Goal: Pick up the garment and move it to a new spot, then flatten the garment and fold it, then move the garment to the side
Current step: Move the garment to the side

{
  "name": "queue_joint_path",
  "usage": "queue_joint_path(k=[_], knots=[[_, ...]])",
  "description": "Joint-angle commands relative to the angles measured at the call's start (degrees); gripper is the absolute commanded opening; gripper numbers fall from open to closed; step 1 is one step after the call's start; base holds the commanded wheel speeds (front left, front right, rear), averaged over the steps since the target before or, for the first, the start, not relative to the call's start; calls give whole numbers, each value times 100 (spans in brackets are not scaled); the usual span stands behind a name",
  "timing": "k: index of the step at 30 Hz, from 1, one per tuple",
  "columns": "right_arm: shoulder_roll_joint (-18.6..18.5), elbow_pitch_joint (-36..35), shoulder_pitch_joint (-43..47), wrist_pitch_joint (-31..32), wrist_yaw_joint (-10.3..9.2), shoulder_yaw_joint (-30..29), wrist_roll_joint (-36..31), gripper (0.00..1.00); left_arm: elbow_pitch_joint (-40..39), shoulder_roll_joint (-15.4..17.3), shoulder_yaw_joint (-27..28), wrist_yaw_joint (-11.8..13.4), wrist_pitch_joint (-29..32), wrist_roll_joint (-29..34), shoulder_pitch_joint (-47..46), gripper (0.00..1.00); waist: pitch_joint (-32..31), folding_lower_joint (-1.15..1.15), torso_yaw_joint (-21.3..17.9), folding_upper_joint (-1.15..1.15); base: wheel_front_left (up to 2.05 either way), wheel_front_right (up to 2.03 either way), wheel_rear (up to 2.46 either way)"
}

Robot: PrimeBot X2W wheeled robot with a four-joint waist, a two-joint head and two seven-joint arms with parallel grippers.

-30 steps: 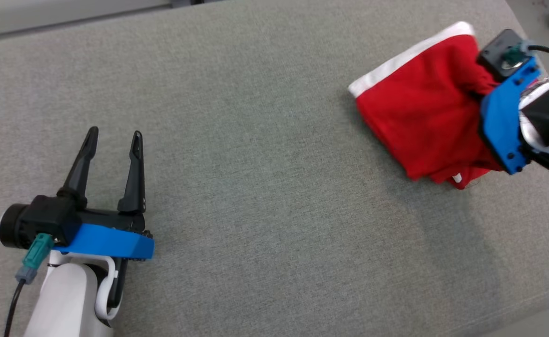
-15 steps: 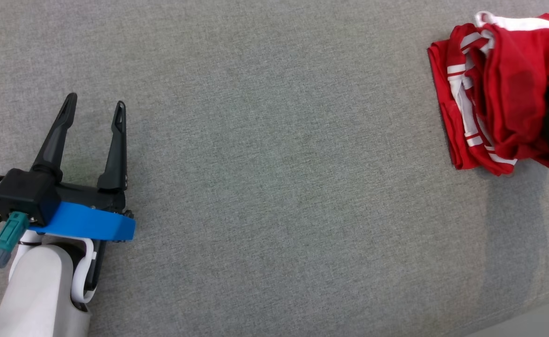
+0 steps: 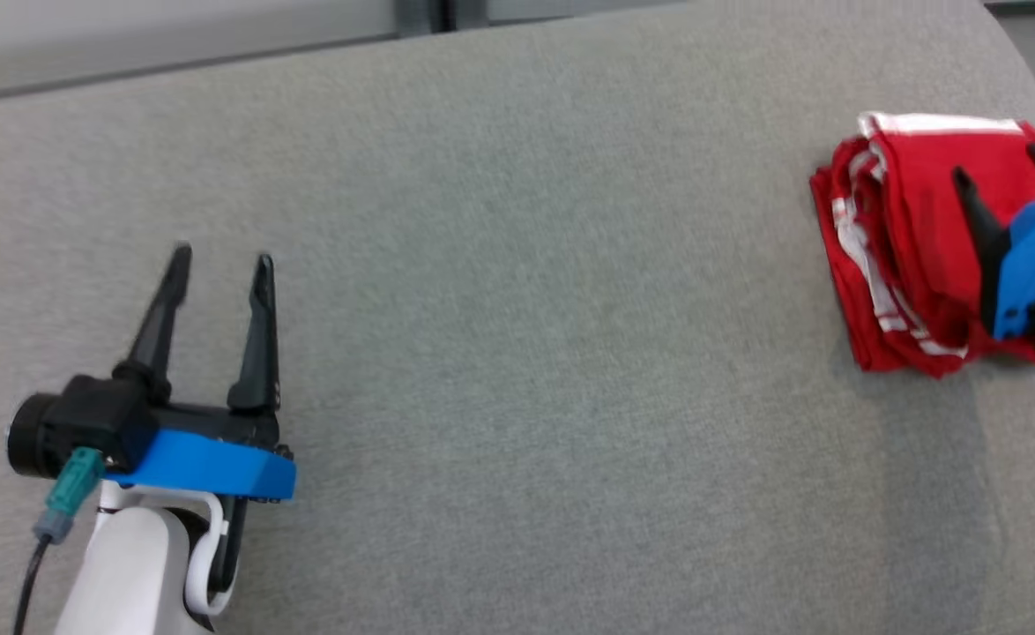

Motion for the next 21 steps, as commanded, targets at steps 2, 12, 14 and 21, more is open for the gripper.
queue_joint_path(k=[2,12,14,21], knots=[[80,-188,445,0,1,-261,-115,100,171,-92,-18,22,-108,-91,242,100,-398,0,63,0,0,0,0],[932,-2527,2584,-474,1,-1425,-134,100,599,-371,90,100,-308,-322,878,100,-1290,0,686,0,0,0,0],[1251,-3011,3070,-578,1,-1685,-202,100,653,-388,115,101,-326,-331,981,100,-1386,0,782,0,0,0,0],[2143,-3856,4091,-931,1,-1991,-353,100,830,-423,292,121,-347,-411,1273,100,-1596,0,933,0,0,0,0]])
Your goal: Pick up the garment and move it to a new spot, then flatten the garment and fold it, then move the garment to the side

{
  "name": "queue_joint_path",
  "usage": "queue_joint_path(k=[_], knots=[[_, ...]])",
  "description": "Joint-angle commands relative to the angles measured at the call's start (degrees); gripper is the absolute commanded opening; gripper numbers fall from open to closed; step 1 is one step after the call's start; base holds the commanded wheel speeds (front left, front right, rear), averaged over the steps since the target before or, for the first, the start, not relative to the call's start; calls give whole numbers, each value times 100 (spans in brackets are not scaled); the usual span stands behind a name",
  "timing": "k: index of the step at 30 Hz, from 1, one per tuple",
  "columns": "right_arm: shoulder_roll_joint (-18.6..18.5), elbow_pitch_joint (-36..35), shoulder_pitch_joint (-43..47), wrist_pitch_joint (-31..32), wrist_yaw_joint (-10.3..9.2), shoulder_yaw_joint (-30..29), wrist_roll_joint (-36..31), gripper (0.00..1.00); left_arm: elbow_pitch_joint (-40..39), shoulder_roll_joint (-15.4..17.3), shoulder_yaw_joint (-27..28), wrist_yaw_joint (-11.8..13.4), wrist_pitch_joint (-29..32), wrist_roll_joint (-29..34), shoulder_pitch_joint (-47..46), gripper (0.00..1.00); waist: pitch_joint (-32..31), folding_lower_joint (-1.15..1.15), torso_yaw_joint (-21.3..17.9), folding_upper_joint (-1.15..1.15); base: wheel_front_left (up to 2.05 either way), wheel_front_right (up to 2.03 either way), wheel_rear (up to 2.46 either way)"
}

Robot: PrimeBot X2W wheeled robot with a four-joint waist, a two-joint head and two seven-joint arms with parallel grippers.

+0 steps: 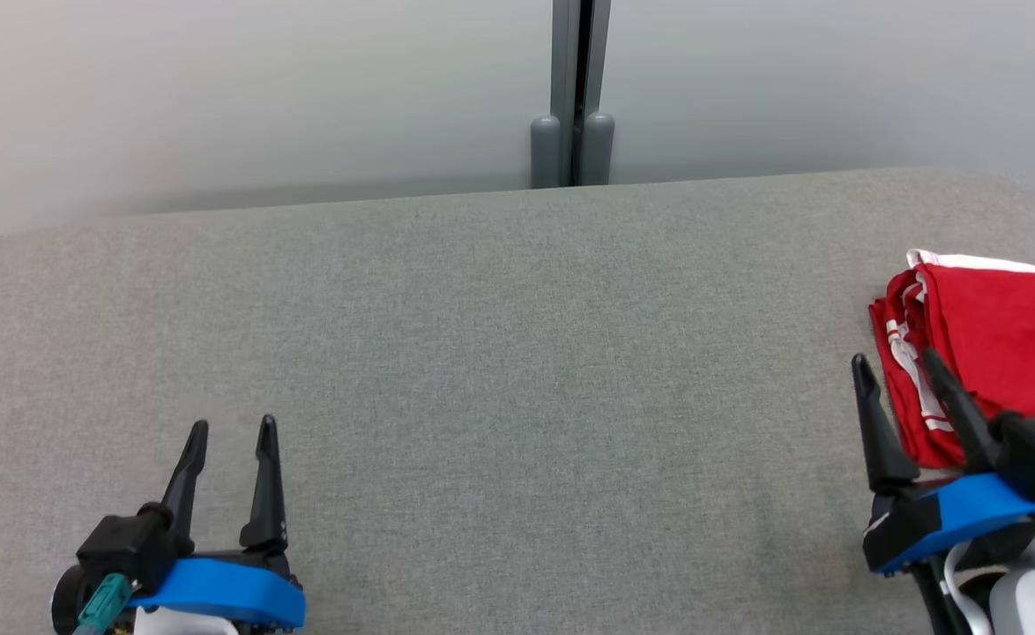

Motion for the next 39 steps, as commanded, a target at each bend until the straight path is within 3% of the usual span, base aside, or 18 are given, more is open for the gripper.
queue_joint_path(k=[1,28,29,35,39], knots=[[111,-79,174,-96,1,-32,-57,100,25,-4,89,14,-28,-36,85,100,-52,1,2,0,0,0,0],[399,122,371,-259,2,204,-82,100,142,-71,243,-96,-32,56,267,100,-139,1,-59,0,0,0,0],[380,118,341,-250,-1,199,-93,0,130,-63,233,-81,-5,19,272,0,-139,1,-59,0,0,0,0],[390,429,403,-221,-1,201,-36,0,392,-148,177,-82,40,-36,403,0,-138,1,-59,0,0,0,0],[396,468,371,-149,-1,156,431,0,371,-173,249,-88,168,-447,356,0,-149,1,-49,0,0,0,0]])
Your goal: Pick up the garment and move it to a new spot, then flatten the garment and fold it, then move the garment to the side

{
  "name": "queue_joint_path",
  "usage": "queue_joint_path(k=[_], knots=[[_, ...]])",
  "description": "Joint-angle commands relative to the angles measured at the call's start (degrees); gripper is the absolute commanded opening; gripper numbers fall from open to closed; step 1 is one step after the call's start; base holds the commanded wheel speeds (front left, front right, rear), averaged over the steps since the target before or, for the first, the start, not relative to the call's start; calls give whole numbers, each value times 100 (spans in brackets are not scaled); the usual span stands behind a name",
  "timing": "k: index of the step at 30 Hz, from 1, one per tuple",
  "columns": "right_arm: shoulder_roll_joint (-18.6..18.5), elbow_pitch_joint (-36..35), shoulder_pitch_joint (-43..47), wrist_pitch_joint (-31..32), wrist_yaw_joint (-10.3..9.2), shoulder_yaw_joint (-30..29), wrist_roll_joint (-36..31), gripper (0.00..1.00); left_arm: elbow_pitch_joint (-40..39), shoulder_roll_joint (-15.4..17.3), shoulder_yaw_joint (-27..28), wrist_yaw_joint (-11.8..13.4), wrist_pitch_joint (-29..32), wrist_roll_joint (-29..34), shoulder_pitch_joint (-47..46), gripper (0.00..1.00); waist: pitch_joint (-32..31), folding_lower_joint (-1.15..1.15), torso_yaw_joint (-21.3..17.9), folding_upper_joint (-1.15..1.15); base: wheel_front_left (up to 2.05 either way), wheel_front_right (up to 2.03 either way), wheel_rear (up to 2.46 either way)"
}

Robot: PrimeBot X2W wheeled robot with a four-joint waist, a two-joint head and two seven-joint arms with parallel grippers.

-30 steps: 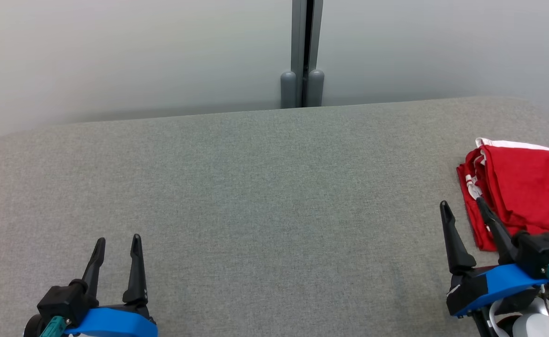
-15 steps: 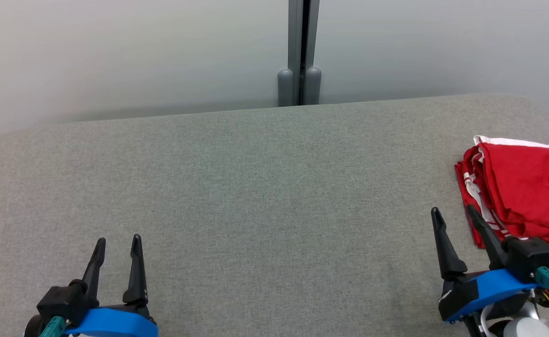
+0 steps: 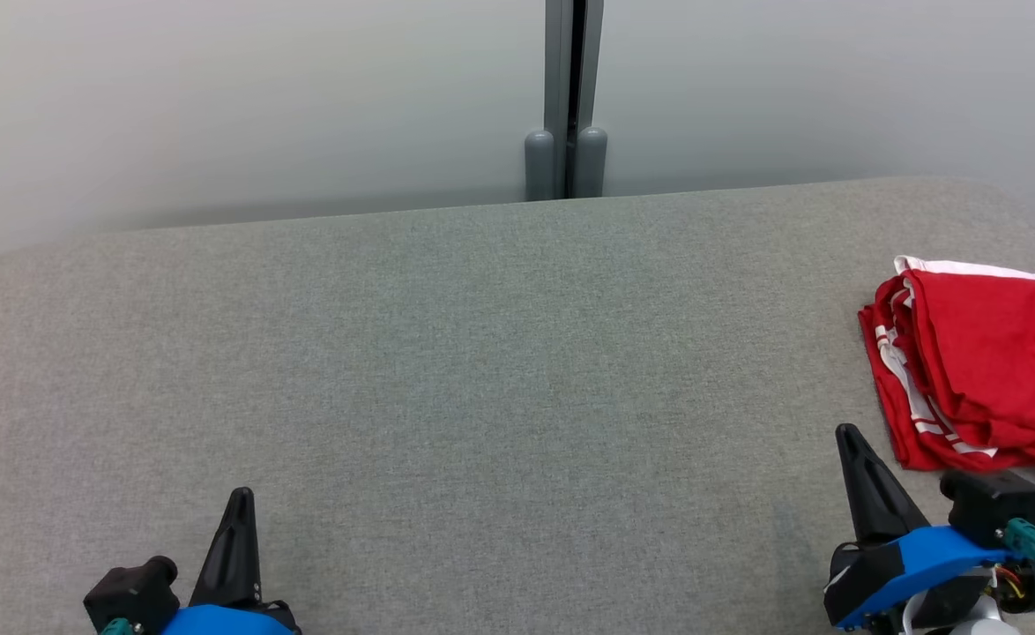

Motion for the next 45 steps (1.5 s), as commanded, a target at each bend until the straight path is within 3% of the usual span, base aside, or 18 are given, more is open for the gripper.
queue_joint_path(k=[1,21,45], knots=[[3,-69,-75,25,0,-32,278,0,-99,19,79,-8,62,-236,-107,0,-4,0,4,0,0,0,0],[26,5,-139,249,0,-136,2309,0,-255,-88,331,-38,564,-2016,-271,0,-59,0,55,0,0,0,0],[48,99,-216,470,1,-247,4214,0,-393,-195,582,-71,1050,-3689,-420,0,-125,0,115,0,0,0,0]])
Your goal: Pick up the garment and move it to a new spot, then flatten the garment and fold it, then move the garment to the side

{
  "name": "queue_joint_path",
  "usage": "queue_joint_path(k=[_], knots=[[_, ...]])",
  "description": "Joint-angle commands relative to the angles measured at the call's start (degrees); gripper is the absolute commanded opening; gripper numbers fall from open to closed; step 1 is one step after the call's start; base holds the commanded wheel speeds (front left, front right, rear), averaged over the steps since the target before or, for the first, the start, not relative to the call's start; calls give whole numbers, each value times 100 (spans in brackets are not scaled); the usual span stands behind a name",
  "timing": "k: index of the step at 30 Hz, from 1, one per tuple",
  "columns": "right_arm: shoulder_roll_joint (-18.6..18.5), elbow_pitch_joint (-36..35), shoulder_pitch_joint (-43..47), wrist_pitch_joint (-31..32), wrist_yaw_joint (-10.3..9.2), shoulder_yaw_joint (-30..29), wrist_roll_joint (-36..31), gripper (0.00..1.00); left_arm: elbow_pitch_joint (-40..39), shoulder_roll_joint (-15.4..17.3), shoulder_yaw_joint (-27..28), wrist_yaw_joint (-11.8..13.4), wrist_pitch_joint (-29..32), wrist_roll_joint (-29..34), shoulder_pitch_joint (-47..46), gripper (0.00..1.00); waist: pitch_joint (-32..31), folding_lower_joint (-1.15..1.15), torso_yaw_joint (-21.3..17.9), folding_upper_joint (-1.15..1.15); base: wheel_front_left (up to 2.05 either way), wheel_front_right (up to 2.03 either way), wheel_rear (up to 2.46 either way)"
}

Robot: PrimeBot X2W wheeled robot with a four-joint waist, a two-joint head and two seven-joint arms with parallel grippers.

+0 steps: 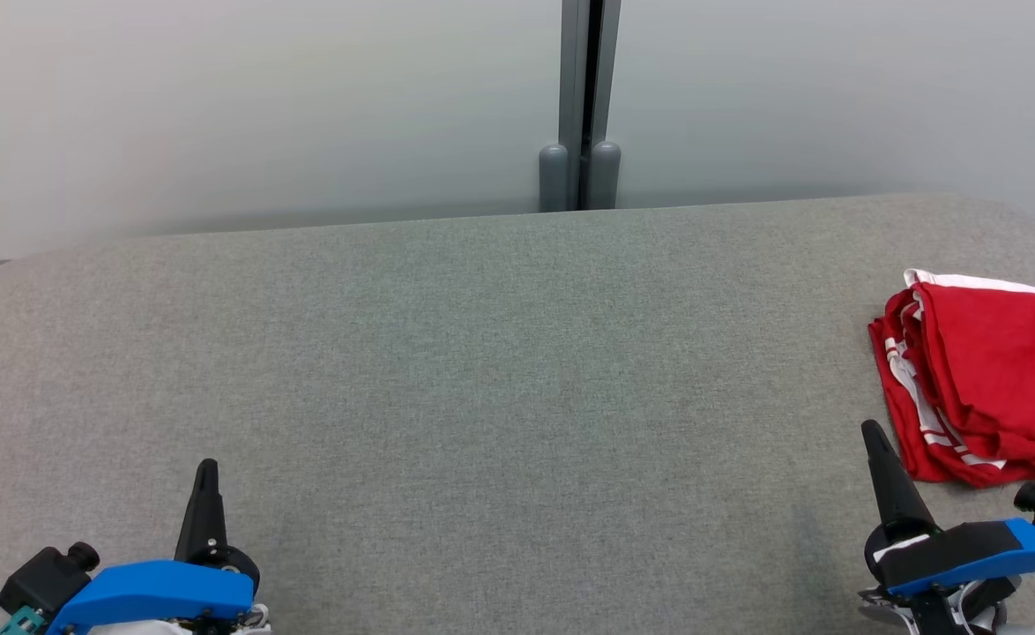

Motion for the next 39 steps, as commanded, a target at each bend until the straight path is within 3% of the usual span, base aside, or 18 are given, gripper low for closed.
queue_joint_path(k=[1,39], knots=[[7,-32,-144,22,2,-32,213,0,-96,-2,62,-49,57,-174,-136,0,-4,0,4,0,0,0,0],[34,77,-214,285,3,-159,2384,0,-242,-118,335,-77,612,-2083,-307,0,-106,0,97,0,0,0,0]])
